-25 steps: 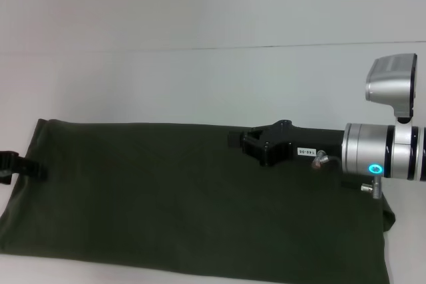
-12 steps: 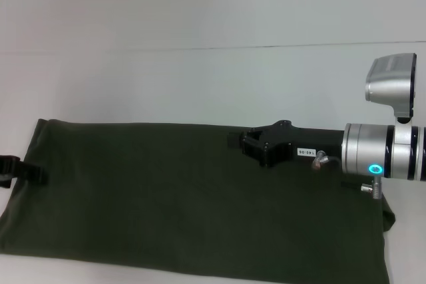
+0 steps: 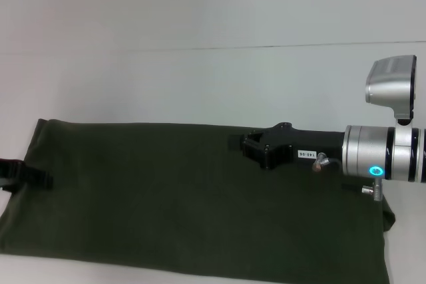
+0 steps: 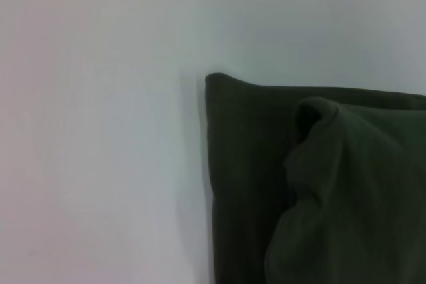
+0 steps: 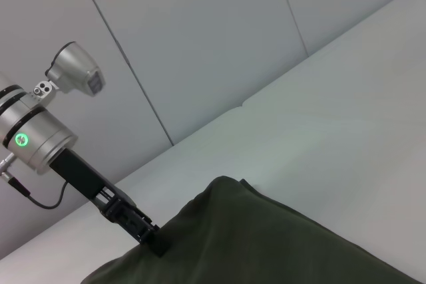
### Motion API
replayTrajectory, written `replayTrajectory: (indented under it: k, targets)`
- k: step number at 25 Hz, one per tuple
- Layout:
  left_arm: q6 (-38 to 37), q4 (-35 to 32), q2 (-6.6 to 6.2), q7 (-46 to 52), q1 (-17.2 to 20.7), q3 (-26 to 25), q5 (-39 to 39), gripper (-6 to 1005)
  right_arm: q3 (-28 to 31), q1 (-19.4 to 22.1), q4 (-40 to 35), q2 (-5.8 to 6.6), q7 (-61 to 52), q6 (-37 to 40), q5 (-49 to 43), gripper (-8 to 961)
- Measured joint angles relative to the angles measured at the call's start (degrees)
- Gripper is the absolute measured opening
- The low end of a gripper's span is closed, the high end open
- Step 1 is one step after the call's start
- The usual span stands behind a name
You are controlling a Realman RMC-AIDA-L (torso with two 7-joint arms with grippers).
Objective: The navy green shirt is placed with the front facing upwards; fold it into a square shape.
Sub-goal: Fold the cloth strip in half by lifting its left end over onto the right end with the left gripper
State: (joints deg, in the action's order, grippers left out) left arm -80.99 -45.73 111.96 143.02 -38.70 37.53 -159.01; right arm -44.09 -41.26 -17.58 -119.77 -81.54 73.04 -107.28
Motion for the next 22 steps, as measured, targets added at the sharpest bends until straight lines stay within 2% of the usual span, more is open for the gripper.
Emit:
replayTrajectory:
  k: [22]
  targets:
    - [-0.11,2.90,-0.47,-0.50,-1.63,-0.15,0.48,836,-0.03,0.39,0.00,0.09,-0.11,0.70,0.00,0]
